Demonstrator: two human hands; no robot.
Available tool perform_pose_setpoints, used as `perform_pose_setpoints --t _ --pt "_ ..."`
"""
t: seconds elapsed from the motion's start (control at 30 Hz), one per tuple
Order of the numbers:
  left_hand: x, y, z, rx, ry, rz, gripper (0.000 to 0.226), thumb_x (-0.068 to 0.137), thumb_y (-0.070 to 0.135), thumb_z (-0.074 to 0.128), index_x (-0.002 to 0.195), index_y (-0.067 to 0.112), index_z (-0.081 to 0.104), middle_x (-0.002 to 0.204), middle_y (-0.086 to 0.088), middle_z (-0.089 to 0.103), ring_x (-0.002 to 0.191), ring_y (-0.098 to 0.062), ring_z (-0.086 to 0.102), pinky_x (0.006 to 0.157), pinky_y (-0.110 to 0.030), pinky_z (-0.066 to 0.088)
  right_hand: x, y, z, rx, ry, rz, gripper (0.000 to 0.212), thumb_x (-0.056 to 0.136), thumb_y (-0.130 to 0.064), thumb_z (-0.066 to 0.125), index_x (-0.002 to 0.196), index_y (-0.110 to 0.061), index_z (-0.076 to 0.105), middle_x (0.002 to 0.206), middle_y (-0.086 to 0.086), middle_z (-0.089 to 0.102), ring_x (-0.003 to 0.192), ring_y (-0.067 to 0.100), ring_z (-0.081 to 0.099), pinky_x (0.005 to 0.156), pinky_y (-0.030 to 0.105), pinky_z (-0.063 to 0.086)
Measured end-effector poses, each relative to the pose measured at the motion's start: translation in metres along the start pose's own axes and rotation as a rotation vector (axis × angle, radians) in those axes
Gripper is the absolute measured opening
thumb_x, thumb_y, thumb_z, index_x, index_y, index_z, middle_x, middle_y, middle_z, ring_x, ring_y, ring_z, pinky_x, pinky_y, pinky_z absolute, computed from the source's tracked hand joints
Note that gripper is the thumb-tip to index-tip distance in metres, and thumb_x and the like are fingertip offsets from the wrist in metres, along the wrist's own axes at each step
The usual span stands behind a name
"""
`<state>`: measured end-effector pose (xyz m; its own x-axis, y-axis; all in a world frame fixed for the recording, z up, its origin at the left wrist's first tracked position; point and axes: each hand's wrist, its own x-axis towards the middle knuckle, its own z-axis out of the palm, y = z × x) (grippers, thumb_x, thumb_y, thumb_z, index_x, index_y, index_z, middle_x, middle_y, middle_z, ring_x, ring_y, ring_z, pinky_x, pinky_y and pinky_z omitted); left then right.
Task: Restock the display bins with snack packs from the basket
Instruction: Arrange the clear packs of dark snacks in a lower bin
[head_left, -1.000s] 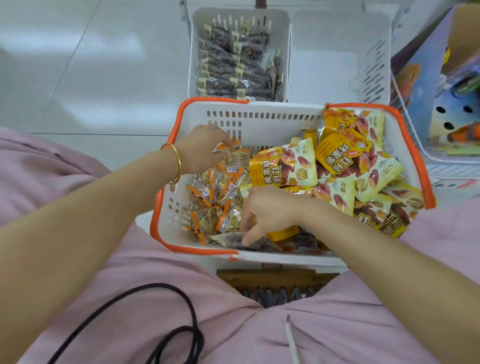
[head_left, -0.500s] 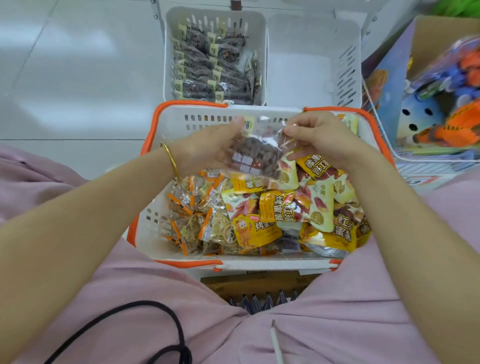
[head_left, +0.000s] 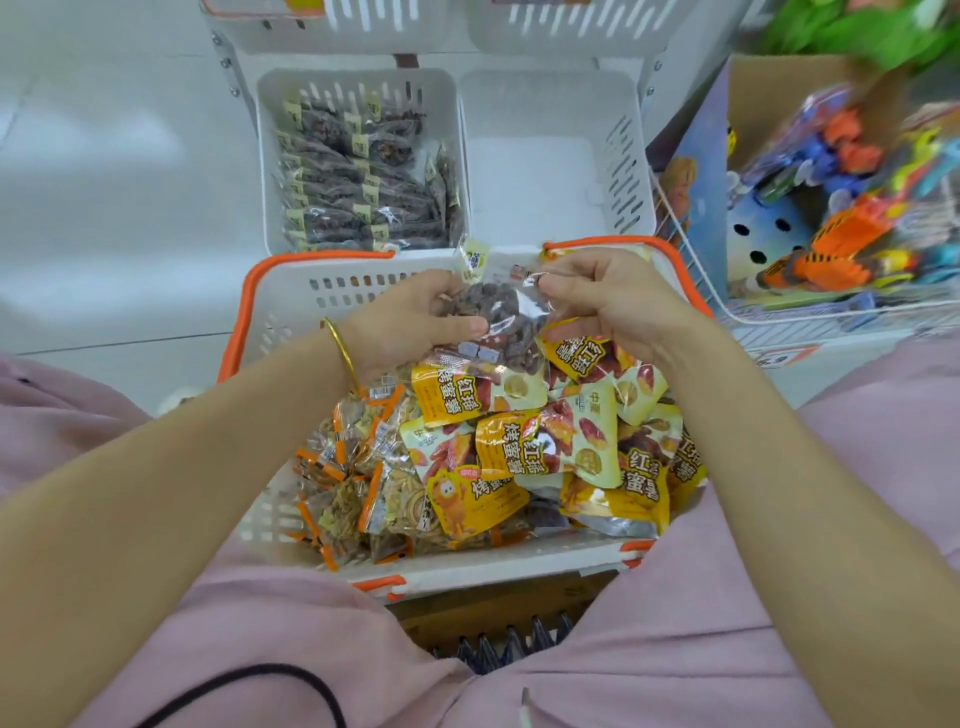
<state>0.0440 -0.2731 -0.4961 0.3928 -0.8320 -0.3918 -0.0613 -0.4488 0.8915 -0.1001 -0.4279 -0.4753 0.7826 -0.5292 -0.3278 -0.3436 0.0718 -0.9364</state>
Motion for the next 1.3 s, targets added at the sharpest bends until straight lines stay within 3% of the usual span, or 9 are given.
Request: perform_pose_setpoints --t 0.07,0.23,0.4,0.67,0.8,0.9,1.03,1.17,1.3 --pt "-0.001 0.003 -0.002 -0.062 -0.014 -0.015 0.035 0.090 0.017 0.060 0.123 0.018 0.046 0.103 0.004 0.059 0.080 -0.002 0.055 0.057 -0.011 0.047 0.003 -0.001 0.001 0.039 0.029 -0.014 0.006 0.087 -0.007 0.065 0.085 -0.013 0.064 0.080 0.001 0.065 0.060 0.009 0.061 0.054 0.029 0.058" --pt "0.001 0.008 -0.017 -0.370 -0.043 -0.090 0.031 0.091 0.007 0.055 0.122 0.011 0.051 0.109 -0.007 0.060 0.085 -0.017 0.064 0.076 -0.026 0.058 0.020 -0.002 0.003 0.147 0.061 0.007 0.011 0.088 -0.006 0.063 0.078 -0.011 0.061 0.071 0.000 0.065 0.050 0.008 0.058 0.050 0.026 0.057" --pt "0.011 0.013 -0.030 -0.466 0.013 -0.064 0.008 0.090 0.002 0.055 0.092 0.010 0.054 0.086 -0.005 0.064 0.065 -0.012 0.066 0.075 -0.028 0.058 0.037 -0.002 0.007 0.284 0.058 0.081 0.011 0.088 -0.006 0.061 0.078 -0.009 0.060 0.074 0.004 0.066 0.049 0.012 0.063 0.050 0.027 0.056" --pt "0.042 0.018 -0.064 -0.210 0.172 -0.059 0.030 0.090 0.010 0.061 0.118 0.016 0.053 0.103 -0.003 0.056 0.070 -0.018 0.056 0.077 -0.032 0.056 0.080 -0.019 0.010 0.101 -0.268 0.195 0.038 0.084 -0.016 0.067 0.119 -0.007 0.057 0.108 0.011 0.060 0.094 0.025 0.059 0.054 0.031 0.057" --pt "0.079 0.022 -0.088 -0.226 0.391 0.003 0.043 0.089 0.016 0.063 0.128 0.007 0.046 0.099 -0.008 0.060 0.073 -0.017 0.061 0.074 -0.032 0.056 0.119 -0.039 0.021 -0.022 -0.112 0.051 0.016 0.085 -0.006 0.066 0.095 -0.015 0.058 0.064 -0.002 0.057 0.052 0.010 0.053 0.055 0.036 0.059" --pt "0.116 0.022 -0.108 0.083 0.516 0.085 0.045 0.094 0.019 0.054 0.136 0.010 0.042 0.125 -0.007 0.055 0.108 -0.018 0.057 0.092 -0.030 0.048 0.156 -0.054 0.027 -0.157 0.215 -0.164 0.018 0.085 -0.005 0.065 0.094 -0.014 0.052 0.081 0.004 0.056 0.065 0.018 0.060 0.060 0.037 0.060" --pt "0.174 0.010 -0.136 0.697 0.475 0.159 0.048 0.099 0.015 0.043 0.145 0.010 0.031 0.155 -0.007 0.022 0.142 -0.023 0.020 0.116 -0.032 0.021 0.209 -0.053 0.043 -0.342 0.447 -0.293 0.023 0.086 -0.010 0.062 0.095 -0.011 0.040 0.077 -0.003 0.044 0.078 0.032 0.060 0.069 0.051 0.054" --pt "0.225 -0.003 -0.149 1.058 0.359 0.118 0.056 0.102 0.027 0.030 0.151 0.015 0.007 0.159 -0.002 -0.008 0.146 -0.020 -0.008 0.119 -0.040 0.005 0.249 -0.048 0.068 -0.282 0.552 -0.270 0.023 0.085 -0.008 0.060 0.088 -0.008 0.037 0.070 -0.002 0.041 0.064 0.017 0.051 0.056 0.016 0.043" --pt "0.240 -0.018 -0.155 1.188 0.328 0.029 0.059 0.102 0.037 0.022 0.151 0.019 -0.005 0.157 0.000 -0.018 0.144 -0.018 -0.017 0.118 -0.045 -0.001 0.270 -0.044 0.083 -0.479 0.576 -0.217 0.024 0.089 -0.018 0.056 0.092 -0.010 0.035 0.078 0.001 0.048 0.067 0.023 0.047 0.052 0.031 0.028"
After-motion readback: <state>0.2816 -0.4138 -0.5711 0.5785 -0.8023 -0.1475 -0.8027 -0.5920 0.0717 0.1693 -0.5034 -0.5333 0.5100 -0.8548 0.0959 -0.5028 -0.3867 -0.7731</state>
